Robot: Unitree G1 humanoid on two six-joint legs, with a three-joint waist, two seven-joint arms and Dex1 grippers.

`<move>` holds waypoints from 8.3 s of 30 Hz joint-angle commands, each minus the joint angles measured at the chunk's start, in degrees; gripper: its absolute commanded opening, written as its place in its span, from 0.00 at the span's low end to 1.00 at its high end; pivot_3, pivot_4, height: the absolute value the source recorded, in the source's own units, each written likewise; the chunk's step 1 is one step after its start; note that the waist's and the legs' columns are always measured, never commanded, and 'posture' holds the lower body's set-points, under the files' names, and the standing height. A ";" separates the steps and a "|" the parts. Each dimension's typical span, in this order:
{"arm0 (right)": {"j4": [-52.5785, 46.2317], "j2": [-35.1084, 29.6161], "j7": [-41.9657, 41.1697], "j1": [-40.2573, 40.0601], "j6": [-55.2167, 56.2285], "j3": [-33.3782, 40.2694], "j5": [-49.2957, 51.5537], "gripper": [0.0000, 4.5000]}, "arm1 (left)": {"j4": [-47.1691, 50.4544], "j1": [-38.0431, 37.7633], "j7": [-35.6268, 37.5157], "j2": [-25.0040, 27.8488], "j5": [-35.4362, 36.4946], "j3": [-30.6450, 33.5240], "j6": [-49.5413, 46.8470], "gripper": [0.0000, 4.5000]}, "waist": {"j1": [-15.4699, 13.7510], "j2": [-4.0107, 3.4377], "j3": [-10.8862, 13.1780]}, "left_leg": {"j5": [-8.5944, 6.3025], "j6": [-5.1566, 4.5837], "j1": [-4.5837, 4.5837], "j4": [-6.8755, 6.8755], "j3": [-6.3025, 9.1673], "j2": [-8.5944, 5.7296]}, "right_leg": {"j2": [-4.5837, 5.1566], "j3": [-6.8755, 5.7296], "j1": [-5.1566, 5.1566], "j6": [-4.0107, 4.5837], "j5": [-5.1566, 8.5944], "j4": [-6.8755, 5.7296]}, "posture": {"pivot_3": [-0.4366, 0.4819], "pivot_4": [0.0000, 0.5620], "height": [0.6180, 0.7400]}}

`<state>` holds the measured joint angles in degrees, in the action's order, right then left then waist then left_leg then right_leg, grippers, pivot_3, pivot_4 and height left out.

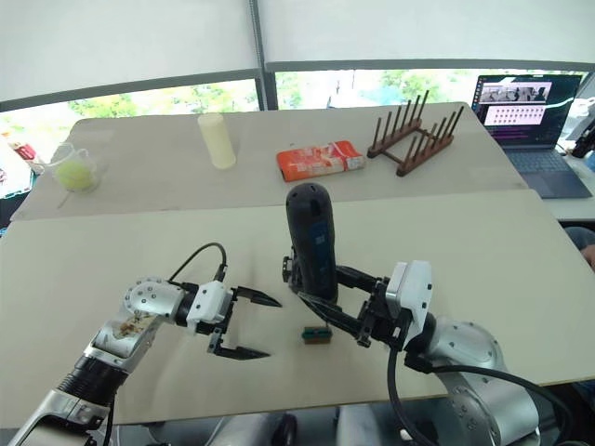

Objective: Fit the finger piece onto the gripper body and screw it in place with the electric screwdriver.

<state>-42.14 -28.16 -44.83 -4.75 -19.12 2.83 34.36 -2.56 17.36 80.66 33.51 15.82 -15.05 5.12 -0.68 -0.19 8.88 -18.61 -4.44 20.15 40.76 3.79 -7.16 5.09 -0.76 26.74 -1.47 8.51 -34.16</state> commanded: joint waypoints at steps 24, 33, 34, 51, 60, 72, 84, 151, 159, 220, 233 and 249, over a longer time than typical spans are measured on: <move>-1.86 -0.83 0.20 1.22 2.09 0.98 1.50 0.42 | -0.03 0.99 0.24 -0.29 -0.38 -0.36 1.87 1.00 | 0.00 0.00 0.00 | 0.00 0.00 0.00 0.00 0.00 0.00 | 0.00 0.00 0.00 0.00 0.00 0.00 | 0.48 0.27 1.00; -1.82 -0.94 0.18 1.21 1.95 0.70 1.49 0.42 | 0.19 1.00 0.15 -0.37 -0.40 -0.46 1.93 1.00 | 0.00 0.00 0.00 | 0.00 0.00 0.00 0.00 0.00 0.00 | 0.00 0.00 0.00 0.00 0.00 0.00 | 0.48 0.27 1.00; -1.78 -0.94 0.20 1.29 1.89 0.64 1.48 0.42 | 0.18 1.04 0.12 -0.40 -0.39 -0.45 1.91 1.00 | 0.00 0.00 0.00 | 0.00 0.00 0.00 0.00 0.00 0.00 | 0.00 0.00 0.00 0.00 0.00 0.00 | 0.48 0.27 1.00; -1.17 -1.28 0.14 2.24 1.45 0.61 1.65 0.42 | -0.11 1.61 0.09 -0.36 -0.38 -0.55 1.88 1.00 | 0.00 0.00 0.00 | 0.00 0.00 0.00 0.01 0.00 0.00 | 0.00 0.00 0.00 0.00 0.00 0.00 | 0.48 0.27 1.00; -1.10 -1.25 0.34 3.13 1.08 0.35 1.90 0.42 | 0.02 1.66 0.11 -0.25 -0.53 -0.57 2.05 1.00 | 0.00 0.00 0.00 | 0.00 0.00 0.00 0.00 0.00 0.00 | 0.00 0.00 0.00 0.00 0.00 0.00 | 0.48 0.27 1.00; -0.56 -2.01 0.02 2.82 0.84 0.19 2.23 0.42 | 0.38 1.65 -0.02 -0.22 -0.58 -0.60 1.95 1.00 | 0.00 0.00 0.00 | 0.00 0.00 0.00 0.01 0.00 0.00 | 0.00 0.01 0.00 0.00 0.00 0.00 | 0.48 0.27 1.00; -0.64 -2.03 0.04 2.90 0.74 -0.56 2.02 0.42 | 0.35 1.76 -0.04 -0.26 -0.66 -0.69 1.97 1.00 | 0.00 0.00 0.00 | 0.00 0.00 0.00 0.01 0.00 0.00 | 0.01 0.00 0.00 0.00 0.00 0.00 | 0.48 0.27 1.00; -2.18 -3.81 3.55 3.02 0.61 0.14 4.10 0.42 | -0.50 1.99 -1.56 -1.96 -2.10 -2.03 1.32 1.00 | -0.02 0.01 0.00 | 0.00 -0.01 0.00 0.02 0.00 0.00 | 0.01 0.01 -0.02 0.00 0.00 0.01 | 0.48 0.27 1.00; -1.86 -3.30 3.51 3.21 0.68 -0.74 3.34 0.42 | 0.26 1.90 -2.03 -1.95 -1.79 -1.99 -1.15 1.00 | -0.02 0.01 -0.01 | 0.00 -0.01 0.00 0.02 0.00 0.01 | 0.01 0.01 -0.02 0.00 0.00 0.00 | 0.48 0.27 1.00; -2.39 -3.57 3.06 2.49 1.20 -0.26 2.70 0.42 | -0.43 2.76 -1.82 -1.87 -2.47 -2.12 0.16 1.00 | -0.03 0.02 -0.01 | 0.00 -0.01 0.00 0.02 0.00 0.00 | 0.01 0.01 -0.02 0.00 0.00 0.00 | 0.48 0.27 1.00; -2.52 -3.72 3.29 2.49 1.38 -0.19 2.59 0.42 | -0.88 2.90 -1.68 -1.89 -2.51 -2.10 0.75 1.00 | -0.03 0.02 -0.01 | 0.00 -0.01 0.00 0.02 0.00 0.00 | 0.01 0.00 -0.02 0.00 0.00 0.00 | 0.48 0.27 1.00; -2.56 -3.58 3.35 2.18 1.65 -0.11 2.46 0.42 | -1.71 3.31 -1.48 -2.08 -2.59 -2.24 1.18 1.00 | -0.03 0.02 -0.01 | 0.00 -0.01 0.00 0.02 0.00 0.00 | 0.01 0.01 -0.02 0.00 0.00 0.00 | 0.48 0.27 1.00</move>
<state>-41.68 -31.92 -41.29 -2.99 -20.01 1.09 36.15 -4.78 19.94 78.96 31.59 13.32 -17.12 5.11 -0.71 -0.17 8.87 -18.61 -4.45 20.15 40.78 3.79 -7.16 5.10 -0.76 26.72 -1.47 8.51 -34.15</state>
